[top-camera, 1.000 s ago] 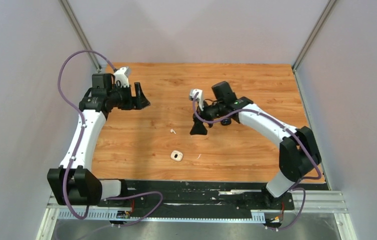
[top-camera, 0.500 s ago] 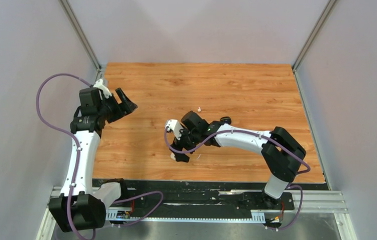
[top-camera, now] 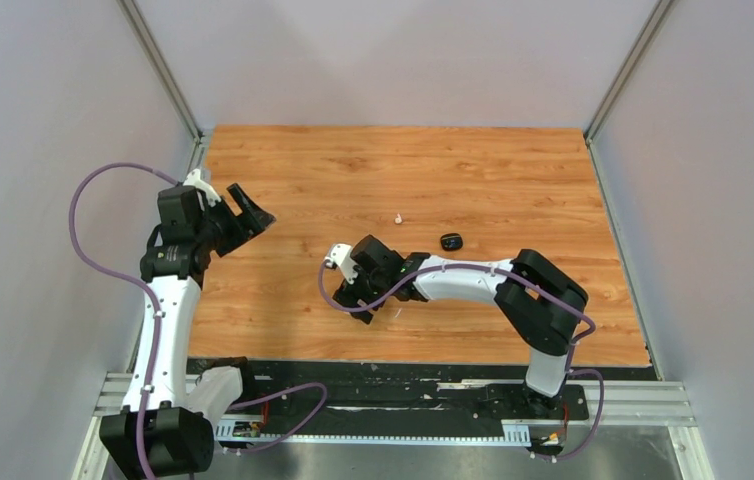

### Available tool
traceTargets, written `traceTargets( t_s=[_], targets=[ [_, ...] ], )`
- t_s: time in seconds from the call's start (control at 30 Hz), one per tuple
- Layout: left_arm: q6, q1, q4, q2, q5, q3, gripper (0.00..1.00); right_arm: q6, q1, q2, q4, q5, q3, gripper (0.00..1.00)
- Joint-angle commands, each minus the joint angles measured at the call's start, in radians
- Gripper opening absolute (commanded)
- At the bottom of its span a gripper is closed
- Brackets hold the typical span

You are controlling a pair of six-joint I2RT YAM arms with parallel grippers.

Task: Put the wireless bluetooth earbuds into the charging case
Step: Pick up the charging case at the center of the board.

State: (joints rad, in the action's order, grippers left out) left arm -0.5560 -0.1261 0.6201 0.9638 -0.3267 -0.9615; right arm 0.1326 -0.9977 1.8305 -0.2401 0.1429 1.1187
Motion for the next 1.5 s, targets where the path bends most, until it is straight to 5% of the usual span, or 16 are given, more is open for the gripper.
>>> traceTargets(
  t_s=[0.0,0.6,0.93,1.2,1.37,1.47],
  targets=[
    [-0.026,-0.008,-0.008,-0.012,-0.007,-0.012,0.88,0.018,-0.027,0.003,0.070,-0.057,-0.008,0.77],
    [-0.050,-0.007,-0.039,-0.021,-0.072,0.038,0.86,0.125,-0.050,-0.015,0.101,-0.045,-0.074,0.61],
    [-0.062,-0.007,-0.060,0.002,-0.148,0.085,0.84,0.266,-0.038,-0.026,0.179,-0.026,-0.087,0.05],
    [-0.028,0.030,-0.228,0.067,-0.299,0.065,0.82,0.477,0.053,-0.225,0.204,-0.040,-0.038,0.00],
    [0.021,0.107,-0.463,0.149,-0.542,-0.033,0.82,0.631,0.177,-0.366,0.270,0.100,-0.004,0.00],
    [0.173,0.158,-0.501,0.199,-0.679,-0.159,0.82,0.738,0.244,-0.420,0.355,0.186,-0.007,0.00]
  ],
)
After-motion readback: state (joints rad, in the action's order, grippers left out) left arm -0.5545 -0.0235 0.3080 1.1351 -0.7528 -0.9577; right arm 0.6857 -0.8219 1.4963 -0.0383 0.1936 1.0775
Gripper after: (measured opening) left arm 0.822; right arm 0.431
